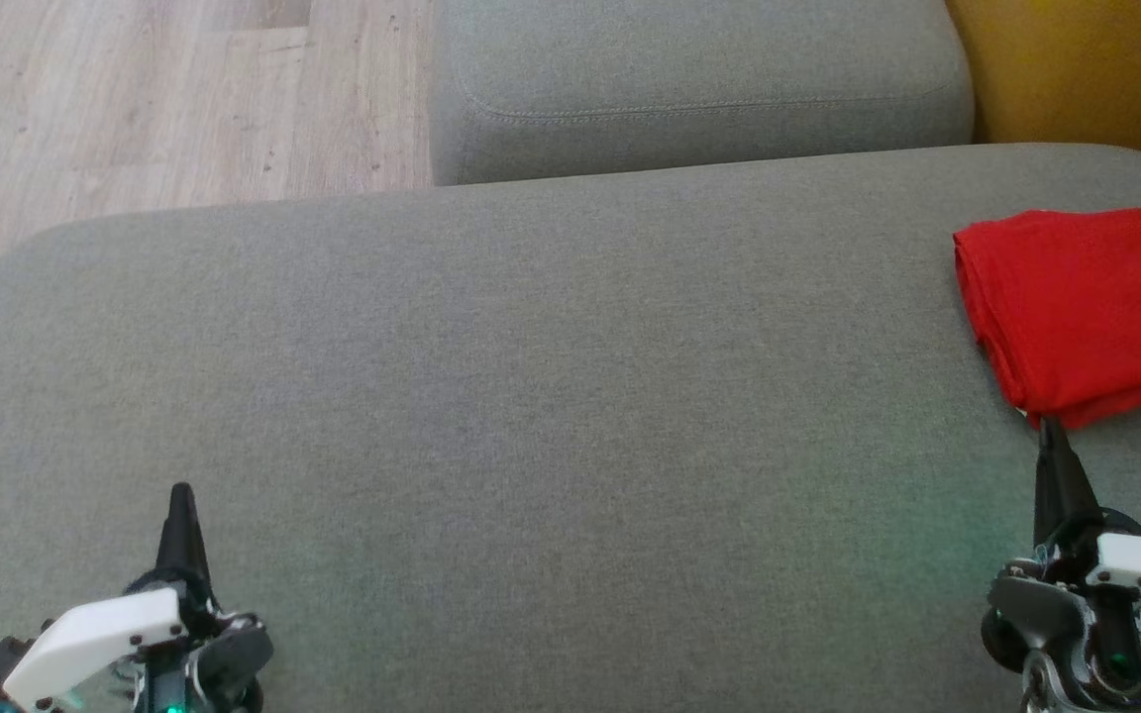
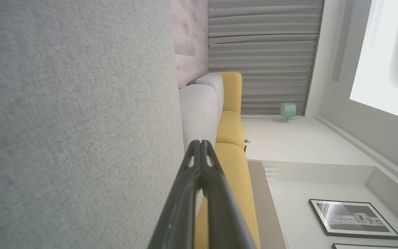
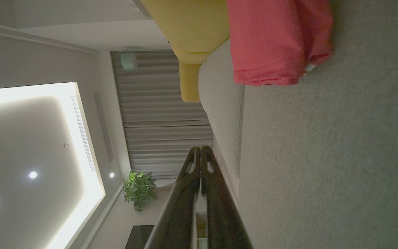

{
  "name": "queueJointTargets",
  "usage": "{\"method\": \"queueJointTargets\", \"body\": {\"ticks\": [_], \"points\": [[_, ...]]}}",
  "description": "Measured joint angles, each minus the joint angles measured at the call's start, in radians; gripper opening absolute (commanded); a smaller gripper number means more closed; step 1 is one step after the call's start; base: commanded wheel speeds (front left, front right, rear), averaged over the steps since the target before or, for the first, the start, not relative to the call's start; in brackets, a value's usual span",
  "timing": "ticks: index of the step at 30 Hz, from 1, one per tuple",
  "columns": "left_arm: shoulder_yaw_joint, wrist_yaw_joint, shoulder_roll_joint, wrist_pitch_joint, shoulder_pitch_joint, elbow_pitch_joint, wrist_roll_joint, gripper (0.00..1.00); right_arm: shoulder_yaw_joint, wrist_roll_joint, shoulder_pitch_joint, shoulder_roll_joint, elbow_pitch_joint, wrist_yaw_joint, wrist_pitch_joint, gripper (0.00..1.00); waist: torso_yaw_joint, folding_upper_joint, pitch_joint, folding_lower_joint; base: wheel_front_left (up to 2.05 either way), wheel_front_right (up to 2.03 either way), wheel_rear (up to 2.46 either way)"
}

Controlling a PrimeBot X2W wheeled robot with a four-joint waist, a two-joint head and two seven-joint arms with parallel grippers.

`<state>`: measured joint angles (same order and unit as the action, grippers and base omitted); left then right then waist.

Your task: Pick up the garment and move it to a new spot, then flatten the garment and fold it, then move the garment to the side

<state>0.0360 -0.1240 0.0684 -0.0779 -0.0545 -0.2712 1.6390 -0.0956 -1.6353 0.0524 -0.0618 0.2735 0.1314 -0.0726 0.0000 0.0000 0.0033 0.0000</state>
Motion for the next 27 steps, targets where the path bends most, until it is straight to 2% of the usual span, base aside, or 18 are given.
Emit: {"method": "queueJointTargets", "body": {"ticks": [27], "points": [[0.013, 0.000, -0.005, -0.009, 0.000, 0.000, -0.001, 0.00, -0.009, 0.000, 0.000, 0.001, 0.002, 0.000, -0.008, 0.00, 0.000, 0.0000, 0.000, 0.0000, 0.00, 0.00, 0.00]]}}
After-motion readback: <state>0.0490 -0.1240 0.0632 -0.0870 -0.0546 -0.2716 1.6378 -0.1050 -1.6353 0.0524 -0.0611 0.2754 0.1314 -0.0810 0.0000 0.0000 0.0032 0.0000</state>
